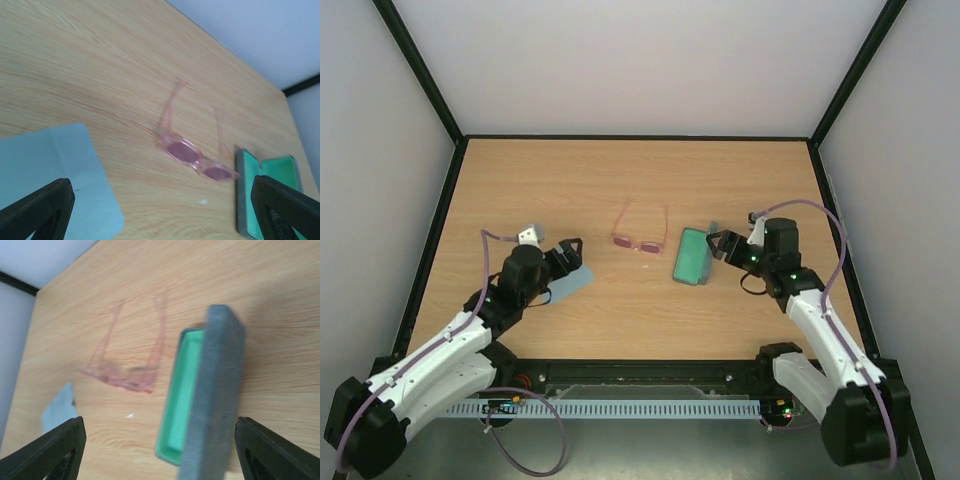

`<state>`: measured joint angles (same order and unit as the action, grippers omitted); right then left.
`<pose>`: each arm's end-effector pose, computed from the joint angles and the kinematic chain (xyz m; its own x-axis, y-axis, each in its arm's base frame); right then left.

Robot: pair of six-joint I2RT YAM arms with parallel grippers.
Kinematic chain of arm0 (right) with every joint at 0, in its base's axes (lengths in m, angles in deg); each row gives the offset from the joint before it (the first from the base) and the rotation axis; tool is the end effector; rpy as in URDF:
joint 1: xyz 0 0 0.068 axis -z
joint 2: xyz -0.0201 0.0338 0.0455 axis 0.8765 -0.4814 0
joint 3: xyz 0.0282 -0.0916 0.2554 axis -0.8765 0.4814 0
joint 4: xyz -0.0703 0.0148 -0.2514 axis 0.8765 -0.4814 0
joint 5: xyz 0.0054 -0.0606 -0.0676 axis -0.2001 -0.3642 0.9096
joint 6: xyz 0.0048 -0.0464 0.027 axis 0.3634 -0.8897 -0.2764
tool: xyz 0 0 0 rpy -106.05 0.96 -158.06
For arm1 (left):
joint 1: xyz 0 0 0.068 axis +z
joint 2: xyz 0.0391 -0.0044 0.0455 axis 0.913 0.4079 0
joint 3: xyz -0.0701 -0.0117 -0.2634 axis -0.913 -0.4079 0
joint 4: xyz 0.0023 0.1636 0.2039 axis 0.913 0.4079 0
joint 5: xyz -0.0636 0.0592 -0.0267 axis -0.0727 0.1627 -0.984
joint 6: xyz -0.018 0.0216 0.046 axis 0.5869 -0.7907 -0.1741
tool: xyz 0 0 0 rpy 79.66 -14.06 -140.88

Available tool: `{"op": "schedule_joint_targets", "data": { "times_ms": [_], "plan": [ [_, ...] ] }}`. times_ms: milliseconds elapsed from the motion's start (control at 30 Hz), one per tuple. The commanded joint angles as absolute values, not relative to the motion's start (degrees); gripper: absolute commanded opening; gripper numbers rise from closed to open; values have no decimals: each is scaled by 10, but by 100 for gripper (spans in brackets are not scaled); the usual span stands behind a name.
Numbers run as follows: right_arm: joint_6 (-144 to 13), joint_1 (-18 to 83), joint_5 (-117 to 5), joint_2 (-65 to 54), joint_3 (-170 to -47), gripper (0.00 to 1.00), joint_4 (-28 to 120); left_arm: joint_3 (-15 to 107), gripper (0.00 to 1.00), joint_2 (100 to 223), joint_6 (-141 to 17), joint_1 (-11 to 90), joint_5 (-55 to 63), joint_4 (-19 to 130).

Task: Organize the sunglasses
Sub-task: Place the sunglasses case at the center of the board, then move the glasses cleaning cloth to the center of the board.

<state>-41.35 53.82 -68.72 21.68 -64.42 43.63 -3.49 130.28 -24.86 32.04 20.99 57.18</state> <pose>0.2064 0.0393 0.2417 -0.5909 0.4074 -0.6963 -0.1509 0.7921 0.5915 0.1544 -0.0972 0.2242 -0.5246 -0.5416 -0.6569 0.0616 0.7455 -0.6637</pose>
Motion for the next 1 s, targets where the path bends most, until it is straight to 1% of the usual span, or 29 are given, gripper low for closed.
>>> {"op": "schedule_joint_targets", "data": {
  "times_ms": [0, 200, 300, 367, 500, 667, 733, 800, 900, 967],
  "plan": [
    [-422, 459, -647, 258, -680, 81, 358, -4, 99, 1296, -224, 359, 239, 655],
    [-406, 289, -607, 216, -730, 70, 373, -5, 100, 1276, -147, 391, 292, 724],
    [-401, 234, -596, 173, -753, 60, 400, -6, 100, 1262, -111, 396, 325, 751],
    [-403, 183, -579, 132, -776, 53, 410, 2, 99, 1261, -83, 399, 351, 778],
    [-412, 95, -547, 31, -818, 46, 431, 9, 100, 1257, -65, 401, 363, 802],
    [-417, 32, -497, -114, -865, 25, 469, 10, 99, 1241, -63, 401, 359, 804],
    [-424, 12, -483, -182, -898, 23, 472, 11, 100, 1230, -63, 401, 358, 806],
    [-431, -6, -459, -235, -935, 23, 470, 12, 99, 1219, -68, 402, 355, 808],
    [-436, -19, -442, -294, -988, 28, 474, 18, 99, 1201, -73, 402, 352, 818],
    [-440, -20, -438, -323, -1015, 28, 476, 24, 99, 1188, -79, 402, 352, 828]
  ]
}}
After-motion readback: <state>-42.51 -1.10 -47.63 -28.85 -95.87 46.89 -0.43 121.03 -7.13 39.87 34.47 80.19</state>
